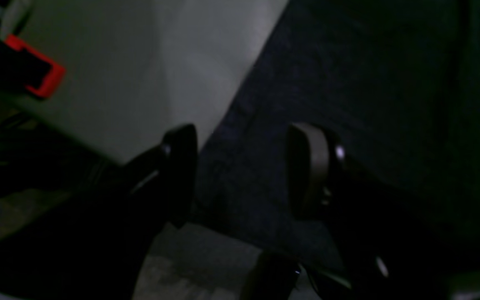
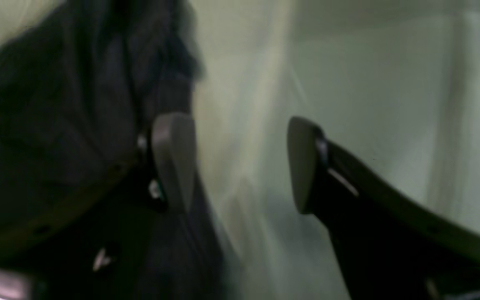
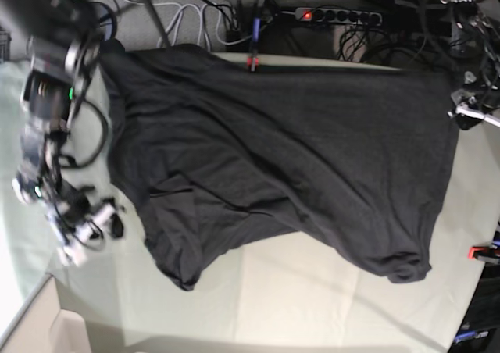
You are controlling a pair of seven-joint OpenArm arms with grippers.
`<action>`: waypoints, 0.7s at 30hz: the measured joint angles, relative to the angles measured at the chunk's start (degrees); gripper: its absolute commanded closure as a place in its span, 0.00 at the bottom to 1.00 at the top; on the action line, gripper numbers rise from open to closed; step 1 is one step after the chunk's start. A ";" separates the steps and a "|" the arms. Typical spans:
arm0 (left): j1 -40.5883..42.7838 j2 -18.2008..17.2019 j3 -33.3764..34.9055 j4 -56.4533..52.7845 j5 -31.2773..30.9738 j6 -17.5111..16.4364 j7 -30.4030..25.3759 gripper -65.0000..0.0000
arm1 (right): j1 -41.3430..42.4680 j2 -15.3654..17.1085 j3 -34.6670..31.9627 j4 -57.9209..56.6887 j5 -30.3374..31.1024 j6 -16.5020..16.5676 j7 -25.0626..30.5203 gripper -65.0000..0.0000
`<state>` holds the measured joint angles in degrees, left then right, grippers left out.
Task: Layout the t-shirt on the table in an organized manner, then fold the t-shirt properly
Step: 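Reach the right gripper down the shirt side and grasp the hem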
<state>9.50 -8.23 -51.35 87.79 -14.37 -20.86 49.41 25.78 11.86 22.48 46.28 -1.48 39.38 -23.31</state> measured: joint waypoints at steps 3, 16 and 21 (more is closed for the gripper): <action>0.11 0.63 -0.20 0.07 0.83 0.04 0.13 0.49 | 5.73 0.20 -1.31 -10.12 0.13 0.00 5.66 0.45; 0.94 0.79 -0.09 0.07 0.61 0.02 -0.11 0.49 | 6.80 -0.31 -15.02 -26.01 0.28 -2.34 25.64 0.45; 0.96 0.81 -0.09 0.07 0.59 0.04 -0.11 0.49 | 4.76 -1.27 -17.94 -26.53 0.50 -6.14 29.92 0.46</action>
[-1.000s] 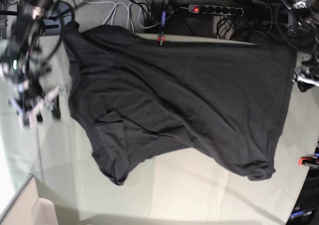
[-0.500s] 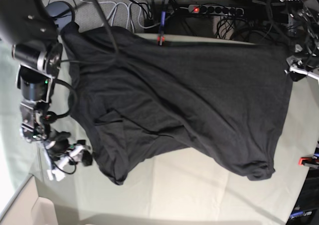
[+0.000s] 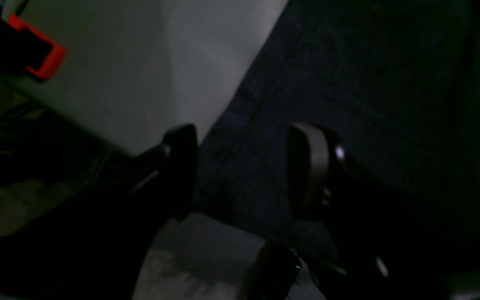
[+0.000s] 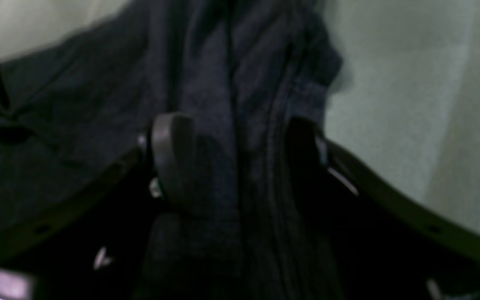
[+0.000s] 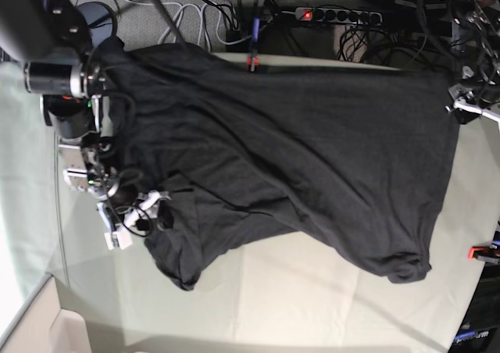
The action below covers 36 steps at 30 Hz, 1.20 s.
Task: Layout the t-shirt on the table in an organized manner, then fold the t-shirt properly
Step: 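Reach the right gripper down the shirt side and grasp the hem, then pull the hem outward with the right gripper to straighten the side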
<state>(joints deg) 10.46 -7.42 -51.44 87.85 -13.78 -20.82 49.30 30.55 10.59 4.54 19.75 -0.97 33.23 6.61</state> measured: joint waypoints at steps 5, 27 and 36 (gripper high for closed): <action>-0.17 -0.02 0.00 0.00 0.00 -0.02 0.00 0.49 | 0.33 -0.24 0.11 0.17 -0.04 -6.75 -0.35 0.46; -0.46 0.00 0.00 -0.44 0.02 0.00 -0.17 0.49 | 1.07 -2.19 0.17 -0.24 -0.31 -7.61 0.09 1.00; -0.70 -0.07 0.02 -3.19 0.07 0.02 -0.46 0.49 | 4.42 0.63 0.33 0.11 0.17 -19.78 0.85 1.00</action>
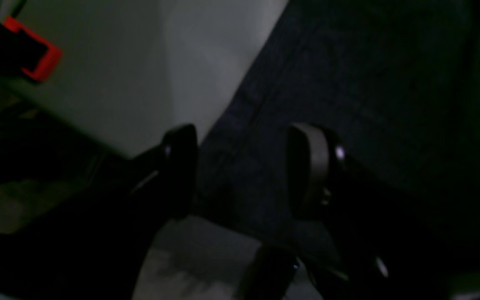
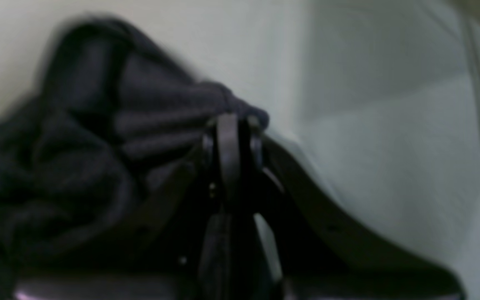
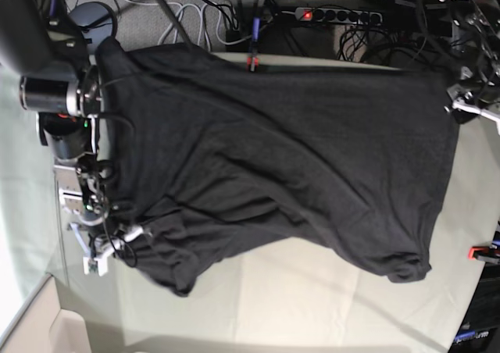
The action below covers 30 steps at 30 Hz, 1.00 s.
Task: Layout the t-shirt on the table in an organized manner, then fold the t-shirt properly
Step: 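Pull the hem outward with the right gripper to straighten the side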
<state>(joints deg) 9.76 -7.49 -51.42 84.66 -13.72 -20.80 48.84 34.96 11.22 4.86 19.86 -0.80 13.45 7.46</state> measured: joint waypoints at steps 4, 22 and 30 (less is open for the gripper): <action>-1.16 0.11 0.09 -4.92 0.11 -0.02 0.22 0.49 | -0.39 0.17 0.35 -0.04 0.09 -5.27 -0.28 1.00; -2.16 -0.26 0.20 -8.59 0.13 0.02 -3.45 0.49 | -2.16 1.81 10.03 -0.24 0.15 -10.97 -0.11 0.50; -2.12 -0.11 0.17 -8.61 0.15 0.02 -3.39 0.49 | -5.53 1.46 10.05 10.84 0.35 -10.99 0.31 0.33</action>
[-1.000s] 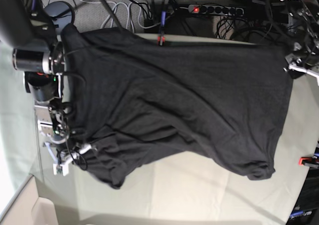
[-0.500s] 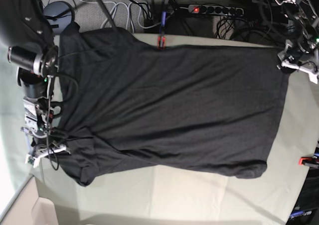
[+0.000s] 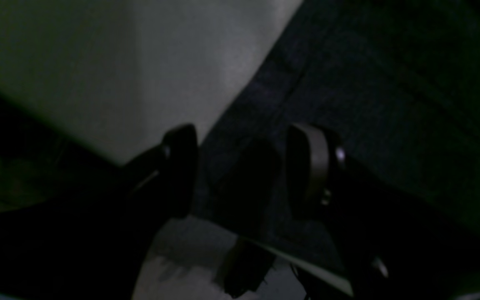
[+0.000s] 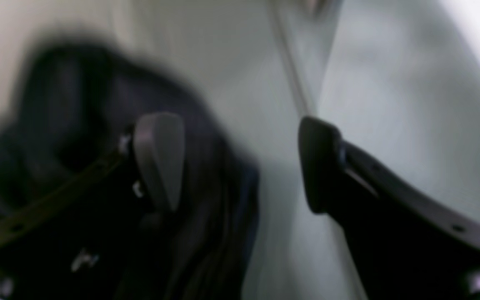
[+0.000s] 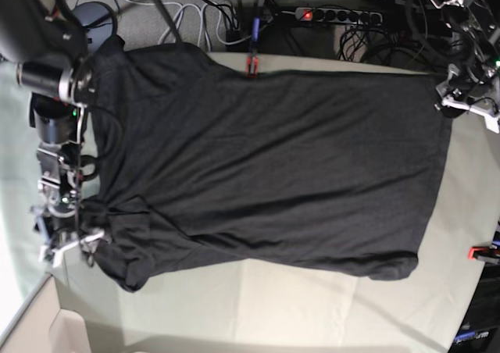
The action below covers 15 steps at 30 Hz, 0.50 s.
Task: Layout the t-shirt on the table in an organized manner, then fold the t-shirt properly
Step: 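Pull the hem outward with the right gripper to straighten the side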
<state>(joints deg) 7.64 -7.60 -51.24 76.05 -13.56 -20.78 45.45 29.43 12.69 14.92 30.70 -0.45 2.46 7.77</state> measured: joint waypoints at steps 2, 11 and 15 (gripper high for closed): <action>-0.02 0.00 0.09 0.00 -0.02 0.02 0.15 0.49 | -2.99 -0.66 -0.09 5.55 0.15 0.02 -0.17 0.33; 0.13 -0.15 -0.09 -0.02 0.00 0.00 0.15 0.49 | -10.27 -6.36 -0.52 11.74 -0.35 9.99 -1.03 0.33; 0.15 -0.11 -0.09 0.00 0.00 0.00 0.17 0.49 | -10.80 -6.56 -1.95 11.80 -0.37 9.99 -0.94 0.33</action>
<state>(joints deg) 7.79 -7.70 -51.33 76.05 -13.56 -20.78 45.63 18.63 6.13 12.97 42.50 -0.82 12.45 6.83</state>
